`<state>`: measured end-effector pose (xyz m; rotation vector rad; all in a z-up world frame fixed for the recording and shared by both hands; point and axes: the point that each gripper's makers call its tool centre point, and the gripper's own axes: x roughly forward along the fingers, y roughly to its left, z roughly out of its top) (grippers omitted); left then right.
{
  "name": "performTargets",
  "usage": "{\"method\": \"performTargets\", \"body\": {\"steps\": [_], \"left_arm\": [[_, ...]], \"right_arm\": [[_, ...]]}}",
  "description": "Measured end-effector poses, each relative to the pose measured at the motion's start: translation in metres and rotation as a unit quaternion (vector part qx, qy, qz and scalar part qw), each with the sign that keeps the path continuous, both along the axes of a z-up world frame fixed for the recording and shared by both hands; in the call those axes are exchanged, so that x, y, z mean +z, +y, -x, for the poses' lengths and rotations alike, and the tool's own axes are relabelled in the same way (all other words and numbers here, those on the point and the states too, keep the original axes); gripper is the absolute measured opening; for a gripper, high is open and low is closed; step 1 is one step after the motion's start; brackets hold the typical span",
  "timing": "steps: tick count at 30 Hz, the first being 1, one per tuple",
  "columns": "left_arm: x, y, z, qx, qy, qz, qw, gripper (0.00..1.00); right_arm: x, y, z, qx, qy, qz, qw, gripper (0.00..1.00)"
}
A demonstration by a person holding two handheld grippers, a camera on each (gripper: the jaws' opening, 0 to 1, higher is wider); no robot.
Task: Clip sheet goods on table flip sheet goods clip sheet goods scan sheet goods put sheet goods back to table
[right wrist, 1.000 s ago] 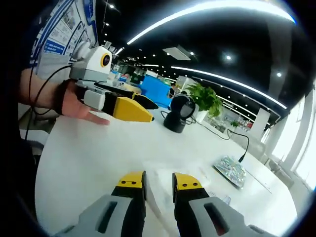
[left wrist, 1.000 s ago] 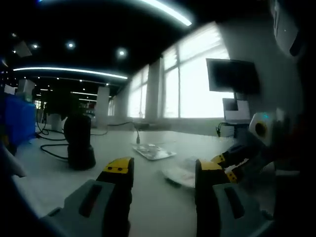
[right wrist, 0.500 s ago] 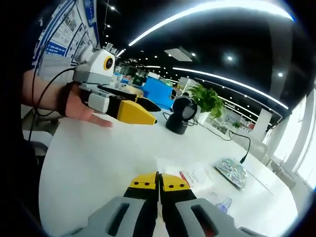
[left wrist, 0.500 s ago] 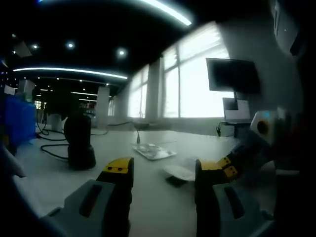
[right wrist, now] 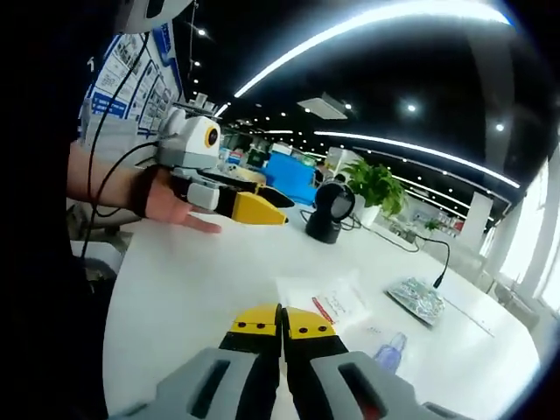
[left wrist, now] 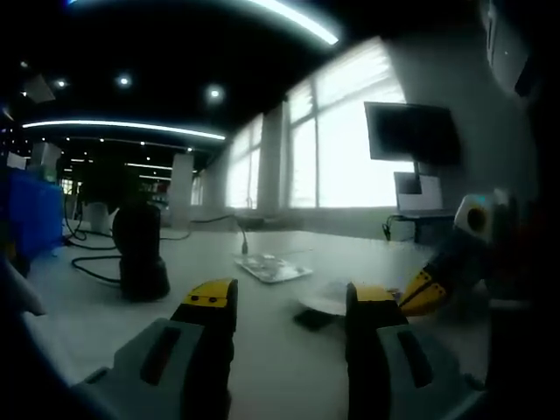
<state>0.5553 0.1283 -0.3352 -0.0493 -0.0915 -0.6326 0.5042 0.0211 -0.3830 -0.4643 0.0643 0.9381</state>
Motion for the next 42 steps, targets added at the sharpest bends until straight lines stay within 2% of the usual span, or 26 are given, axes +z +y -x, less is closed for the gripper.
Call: {"method": "performTargets", "body": {"steps": [6,13,15,19,24,31,42], "left_arm": [[0.0,0.0,0.0,0.001,0.0,-0.002,1.0,0.42],[-0.001,0.0,0.0,0.002,0.001,-0.005,1.0,0.42],[-0.002,0.0,0.0,0.002,0.001,-0.006,1.0,0.42],[-0.002,0.0,0.0,0.001,0.001,-0.006,1.0,0.42],[-0.001,-0.001,0.0,0.0,0.0,-0.006,1.0,0.42],[-0.001,-0.001,0.0,0.0,-0.001,-0.005,1.0,0.42],[-0.001,-0.001,0.0,-0.001,-0.001,-0.005,1.0,0.42]], "right_arm": [[0.001,-0.011,0.012,0.003,-0.001,-0.001,1.0,0.0],[-0.003,-0.009,0.014,0.003,-0.002,0.005,1.0,0.0],[-0.002,-0.01,0.013,-0.003,0.005,-0.004,1.0,0.0],[-0.002,-0.01,0.014,0.002,0.004,-0.001,1.0,0.08],[-0.003,-0.005,0.017,0.011,0.002,0.003,0.9999,0.11],[-0.011,0.003,0.019,0.025,0.0,0.019,0.9995,0.22],[-0.014,0.015,0.007,0.022,-0.005,0.012,0.9997,0.24]]}}
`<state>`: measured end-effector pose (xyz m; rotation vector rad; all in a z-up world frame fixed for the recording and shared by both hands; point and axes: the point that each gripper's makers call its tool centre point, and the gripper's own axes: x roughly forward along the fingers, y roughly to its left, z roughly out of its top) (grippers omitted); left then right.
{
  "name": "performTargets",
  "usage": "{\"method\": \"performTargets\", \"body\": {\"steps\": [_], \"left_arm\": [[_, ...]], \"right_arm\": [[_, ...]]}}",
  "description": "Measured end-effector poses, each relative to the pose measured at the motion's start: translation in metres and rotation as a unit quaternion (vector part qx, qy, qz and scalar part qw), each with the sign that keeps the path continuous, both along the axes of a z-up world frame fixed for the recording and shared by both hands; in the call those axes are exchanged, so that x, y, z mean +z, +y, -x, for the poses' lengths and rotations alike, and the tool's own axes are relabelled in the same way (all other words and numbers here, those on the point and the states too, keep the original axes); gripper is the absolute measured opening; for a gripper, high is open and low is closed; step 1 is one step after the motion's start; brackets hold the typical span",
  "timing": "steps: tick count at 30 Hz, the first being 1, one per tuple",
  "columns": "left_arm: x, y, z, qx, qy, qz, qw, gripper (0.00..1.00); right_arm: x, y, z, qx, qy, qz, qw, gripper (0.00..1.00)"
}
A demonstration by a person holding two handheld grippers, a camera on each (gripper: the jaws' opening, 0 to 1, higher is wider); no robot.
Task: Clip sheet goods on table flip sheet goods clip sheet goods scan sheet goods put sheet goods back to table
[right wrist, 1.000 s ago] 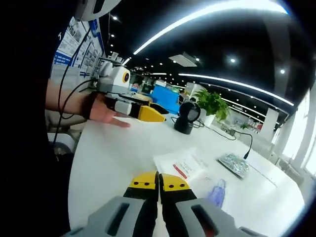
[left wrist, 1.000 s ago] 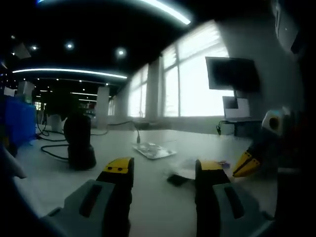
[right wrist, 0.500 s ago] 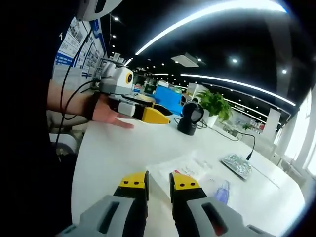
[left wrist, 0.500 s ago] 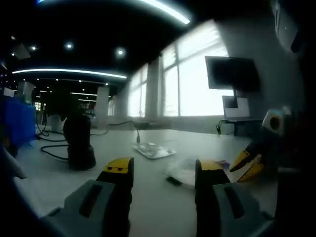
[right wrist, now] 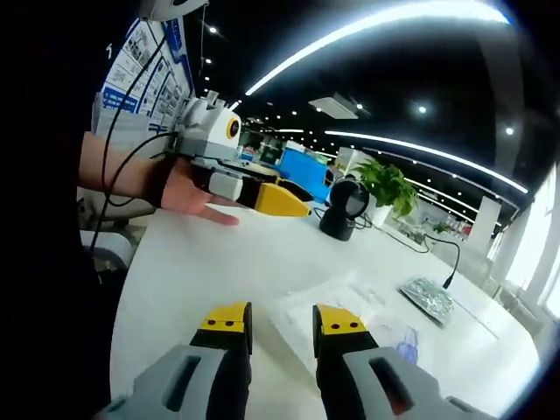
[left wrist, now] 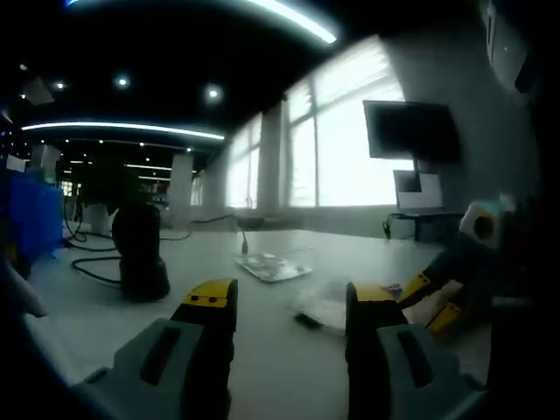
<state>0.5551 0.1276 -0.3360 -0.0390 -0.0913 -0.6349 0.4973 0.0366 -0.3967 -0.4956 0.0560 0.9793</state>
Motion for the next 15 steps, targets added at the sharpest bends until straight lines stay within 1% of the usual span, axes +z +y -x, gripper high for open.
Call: {"method": "performTargets", "body": {"steps": [3,6,9,15], "left_arm": [[0.0,0.0,0.0,0.0,0.0,0.0,1.0,0.42],[0.0,0.0,0.0,0.0,0.0,0.0,1.0,0.42],[0.0,0.0,0.0,-0.001,0.0,0.0,1.0,0.42],[0.0,-0.001,0.001,-0.002,0.0,0.001,1.0,0.42]], "right_arm": [[-0.002,0.002,-0.004,-0.003,-0.004,0.004,1.0,0.24],[-0.007,0.002,-0.006,-0.006,-0.001,0.007,1.0,0.24],[-0.008,0.0,-0.008,-0.012,0.006,0.001,0.9999,0.22],[-0.01,-0.001,-0.012,-0.02,0.011,-0.004,0.9997,0.18]]}}
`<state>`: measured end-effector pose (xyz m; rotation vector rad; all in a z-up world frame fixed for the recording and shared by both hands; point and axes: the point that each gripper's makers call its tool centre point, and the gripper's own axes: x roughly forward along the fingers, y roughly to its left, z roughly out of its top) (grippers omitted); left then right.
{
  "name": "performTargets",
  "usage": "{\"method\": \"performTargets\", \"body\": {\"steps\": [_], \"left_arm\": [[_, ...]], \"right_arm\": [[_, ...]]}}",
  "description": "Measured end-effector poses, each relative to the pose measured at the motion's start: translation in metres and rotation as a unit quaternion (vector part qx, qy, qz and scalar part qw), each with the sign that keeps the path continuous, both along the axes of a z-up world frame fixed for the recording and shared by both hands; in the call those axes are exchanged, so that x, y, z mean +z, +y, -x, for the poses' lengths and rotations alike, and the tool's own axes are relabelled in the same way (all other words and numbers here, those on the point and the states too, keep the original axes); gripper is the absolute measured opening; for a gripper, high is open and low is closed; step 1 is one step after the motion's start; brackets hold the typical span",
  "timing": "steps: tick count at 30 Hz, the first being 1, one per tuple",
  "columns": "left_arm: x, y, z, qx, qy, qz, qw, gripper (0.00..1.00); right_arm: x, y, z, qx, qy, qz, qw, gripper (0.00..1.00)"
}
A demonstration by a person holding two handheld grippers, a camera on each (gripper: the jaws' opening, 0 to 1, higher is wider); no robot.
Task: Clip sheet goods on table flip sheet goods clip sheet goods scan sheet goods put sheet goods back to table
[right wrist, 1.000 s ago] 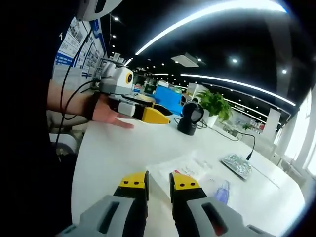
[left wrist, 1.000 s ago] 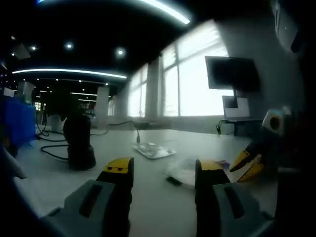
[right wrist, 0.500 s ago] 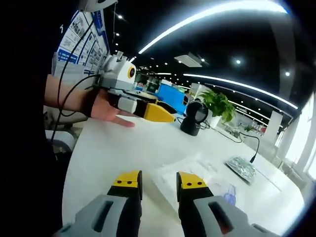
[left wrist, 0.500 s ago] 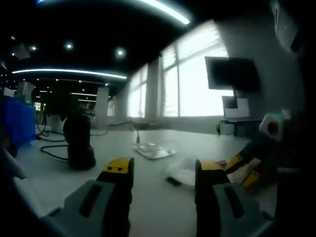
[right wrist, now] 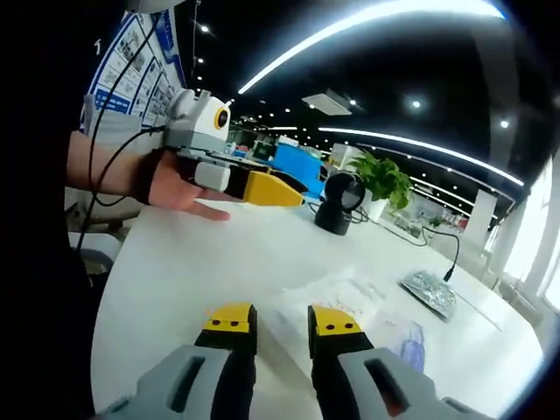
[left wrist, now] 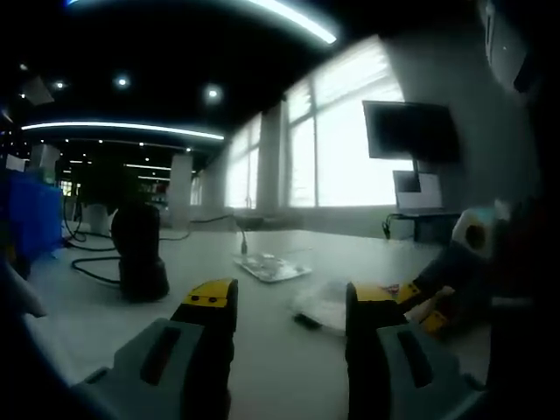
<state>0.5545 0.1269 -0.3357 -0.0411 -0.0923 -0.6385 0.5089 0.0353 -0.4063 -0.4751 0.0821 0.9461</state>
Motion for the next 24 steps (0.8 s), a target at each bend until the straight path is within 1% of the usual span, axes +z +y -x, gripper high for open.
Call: {"method": "performTargets", "body": {"steps": [3,9,13,14,16,24], "left_arm": [[0.0,0.0,0.0,0.0,0.0,0.0,1.0,0.42],[0.0,0.0,0.0,0.0,0.0,0.0,1.0,0.42],[0.0,0.0,0.0,0.0,-0.001,0.001,1.0,0.42],[0.0,0.0,0.0,-0.001,-0.001,0.001,1.0,0.42],[0.0,0.0,0.0,-0.002,-0.001,0.001,1.0,0.42],[0.001,-0.001,0.001,-0.003,0.0,0.004,1.0,0.42]], "right_arm": [[-0.001,0.0,0.0,-0.003,0.005,-0.002,1.0,0.12],[-0.002,0.001,0.0,-0.006,0.008,-0.001,1.0,0.08],[-0.003,0.001,0.0,-0.008,0.009,0.002,0.9999,0.03],[-0.003,0.002,0.0,-0.006,0.003,0.006,1.0,0.02],[-0.003,0.003,0.0,-0.006,0.001,0.009,0.9999,0.0],[0.009,0.002,-0.003,-0.016,-0.008,-0.008,0.9998,0.0]]}}
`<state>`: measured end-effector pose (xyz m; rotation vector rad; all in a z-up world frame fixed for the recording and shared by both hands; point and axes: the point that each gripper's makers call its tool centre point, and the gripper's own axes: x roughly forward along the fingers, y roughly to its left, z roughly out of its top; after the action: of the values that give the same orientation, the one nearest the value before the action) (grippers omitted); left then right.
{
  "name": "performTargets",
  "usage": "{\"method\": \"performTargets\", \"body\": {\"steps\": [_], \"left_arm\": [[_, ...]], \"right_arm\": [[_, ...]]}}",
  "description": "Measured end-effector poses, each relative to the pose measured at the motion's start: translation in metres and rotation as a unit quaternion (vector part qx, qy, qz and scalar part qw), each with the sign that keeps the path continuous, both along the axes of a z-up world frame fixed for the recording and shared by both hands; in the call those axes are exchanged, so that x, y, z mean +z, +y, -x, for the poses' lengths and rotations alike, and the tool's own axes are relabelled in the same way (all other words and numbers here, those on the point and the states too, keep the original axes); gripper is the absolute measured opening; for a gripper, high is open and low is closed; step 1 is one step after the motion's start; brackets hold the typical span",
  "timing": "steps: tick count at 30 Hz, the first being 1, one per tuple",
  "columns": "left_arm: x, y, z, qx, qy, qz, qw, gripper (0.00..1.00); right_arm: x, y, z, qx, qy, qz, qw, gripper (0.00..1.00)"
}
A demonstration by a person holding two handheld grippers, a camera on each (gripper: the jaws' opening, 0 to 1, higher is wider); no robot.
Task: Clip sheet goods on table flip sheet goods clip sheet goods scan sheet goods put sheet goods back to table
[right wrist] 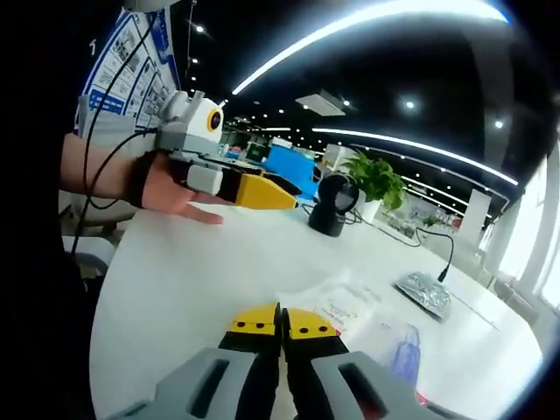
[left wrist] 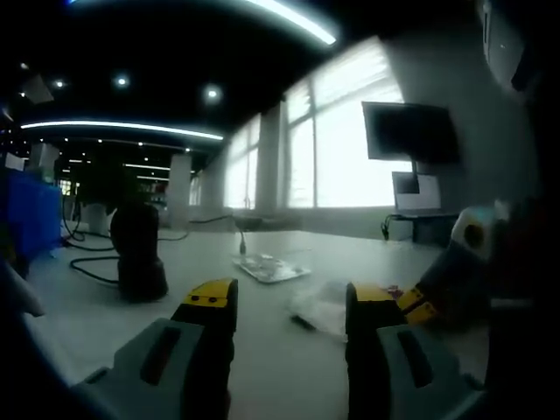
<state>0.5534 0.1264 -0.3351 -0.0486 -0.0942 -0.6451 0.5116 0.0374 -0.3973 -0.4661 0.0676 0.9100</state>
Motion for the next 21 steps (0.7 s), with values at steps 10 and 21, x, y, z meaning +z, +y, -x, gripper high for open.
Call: {"method": "performTargets", "body": {"steps": [10,21], "left_arm": [[-0.001,0.001,-0.001,0.0,0.002,0.002,1.0,0.42],[0.0,0.002,-0.002,0.005,0.004,0.006,1.0,0.42]], "right_arm": [[0.032,-0.007,-0.011,-0.042,0.001,-0.05,0.9979,0.0],[0.059,-0.027,-0.025,-0.084,0.027,-0.123,0.9885,0.0]]}}
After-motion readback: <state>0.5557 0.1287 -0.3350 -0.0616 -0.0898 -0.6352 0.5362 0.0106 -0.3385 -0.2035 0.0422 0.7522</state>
